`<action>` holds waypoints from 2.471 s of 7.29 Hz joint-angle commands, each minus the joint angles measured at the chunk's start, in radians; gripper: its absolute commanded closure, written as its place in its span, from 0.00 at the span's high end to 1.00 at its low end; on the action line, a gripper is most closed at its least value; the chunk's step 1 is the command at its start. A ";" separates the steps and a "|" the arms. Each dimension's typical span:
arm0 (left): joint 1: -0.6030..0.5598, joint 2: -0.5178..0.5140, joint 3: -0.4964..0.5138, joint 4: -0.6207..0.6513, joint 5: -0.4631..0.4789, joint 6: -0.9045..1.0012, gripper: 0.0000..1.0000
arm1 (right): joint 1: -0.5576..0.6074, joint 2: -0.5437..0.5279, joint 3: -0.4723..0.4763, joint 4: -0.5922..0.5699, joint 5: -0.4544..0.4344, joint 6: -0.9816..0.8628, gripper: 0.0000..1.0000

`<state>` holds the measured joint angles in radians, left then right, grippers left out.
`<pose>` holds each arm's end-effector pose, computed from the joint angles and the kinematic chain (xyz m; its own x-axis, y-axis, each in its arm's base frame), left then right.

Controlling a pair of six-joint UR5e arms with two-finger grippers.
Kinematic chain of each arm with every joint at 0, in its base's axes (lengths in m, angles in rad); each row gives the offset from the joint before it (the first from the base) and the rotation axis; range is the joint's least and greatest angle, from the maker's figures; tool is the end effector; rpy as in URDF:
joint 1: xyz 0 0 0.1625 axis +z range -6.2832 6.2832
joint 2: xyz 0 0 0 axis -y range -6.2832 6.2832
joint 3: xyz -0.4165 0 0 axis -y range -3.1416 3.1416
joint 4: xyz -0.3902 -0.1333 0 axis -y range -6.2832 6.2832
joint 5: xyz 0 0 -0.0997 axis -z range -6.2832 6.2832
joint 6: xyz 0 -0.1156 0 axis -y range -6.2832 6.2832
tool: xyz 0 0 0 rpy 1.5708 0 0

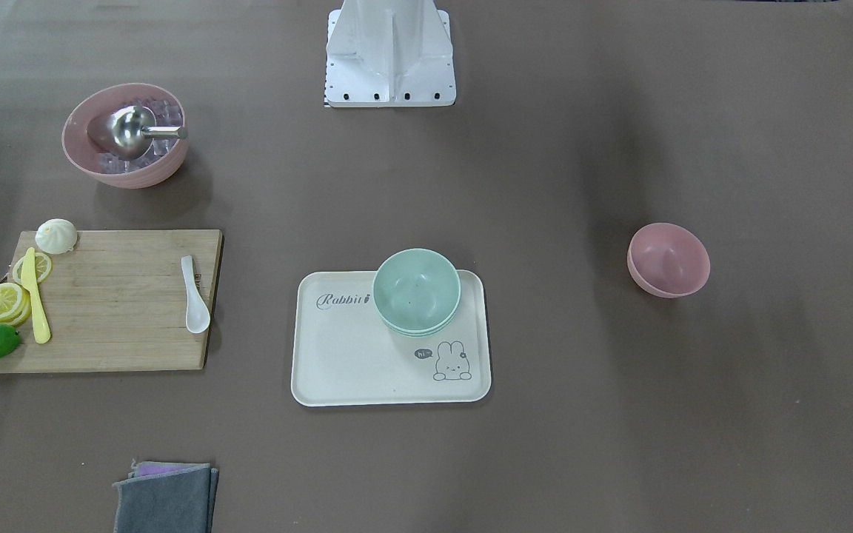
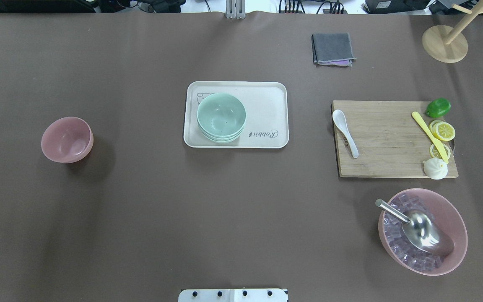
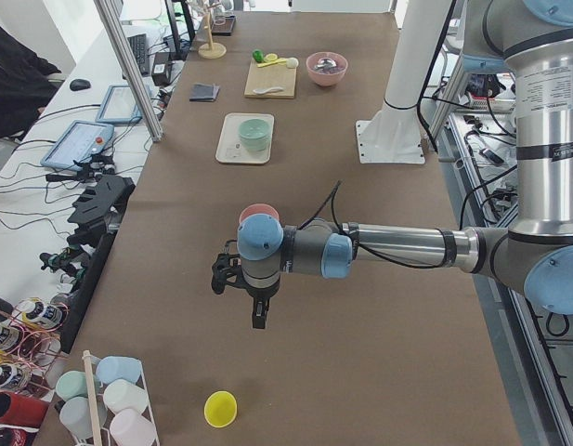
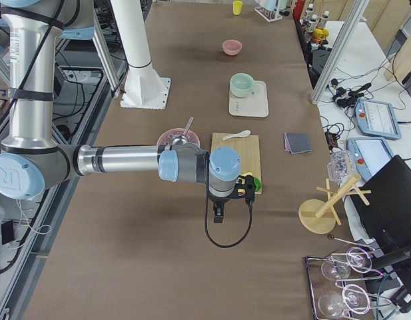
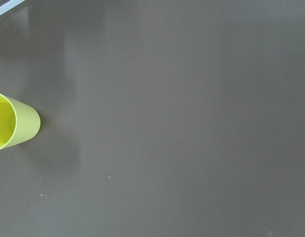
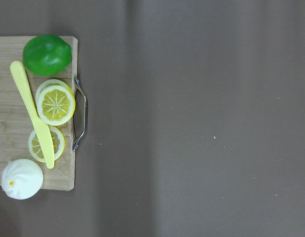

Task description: Stack pink bowl on green and place spoon

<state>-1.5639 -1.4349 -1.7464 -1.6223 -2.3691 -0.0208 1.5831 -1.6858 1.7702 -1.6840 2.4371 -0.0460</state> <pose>-0.0475 -0.4404 0.6309 0.6974 0.0493 -0.7149 0.0076 0.9971 0.0762 0.0506 -0.4379 0.6211 0.6472 -0.0161 0.7621 0.0175 0.9998 0.0063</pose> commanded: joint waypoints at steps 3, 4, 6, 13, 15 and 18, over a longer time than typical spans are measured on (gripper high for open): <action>0.001 -0.004 0.013 -0.001 0.020 -0.001 0.99 | 0.000 -0.003 -0.005 0.004 0.003 -0.002 1.00; 0.001 -0.001 0.013 -0.008 0.015 0.005 0.99 | 0.000 -0.003 -0.005 0.004 0.005 -0.002 1.00; -0.001 0.013 0.012 -0.010 0.007 0.007 0.99 | 0.000 -0.003 -0.006 0.004 0.010 -0.002 1.00; 0.014 -0.039 0.033 -0.031 0.008 -0.067 0.98 | 0.000 -0.003 -0.006 0.004 0.011 0.000 1.00; 0.015 -0.035 0.117 -0.193 -0.019 -0.068 0.98 | 0.000 -0.003 -0.005 0.003 0.010 0.000 1.00; 0.057 -0.129 0.107 -0.225 -0.091 -0.352 0.98 | 0.000 -0.003 0.000 0.001 0.011 0.000 1.00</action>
<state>-1.5390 -1.5021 -1.6350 -1.8362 -2.4162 -0.1993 1.5831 -1.6889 1.7683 -1.6822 2.4477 -0.0464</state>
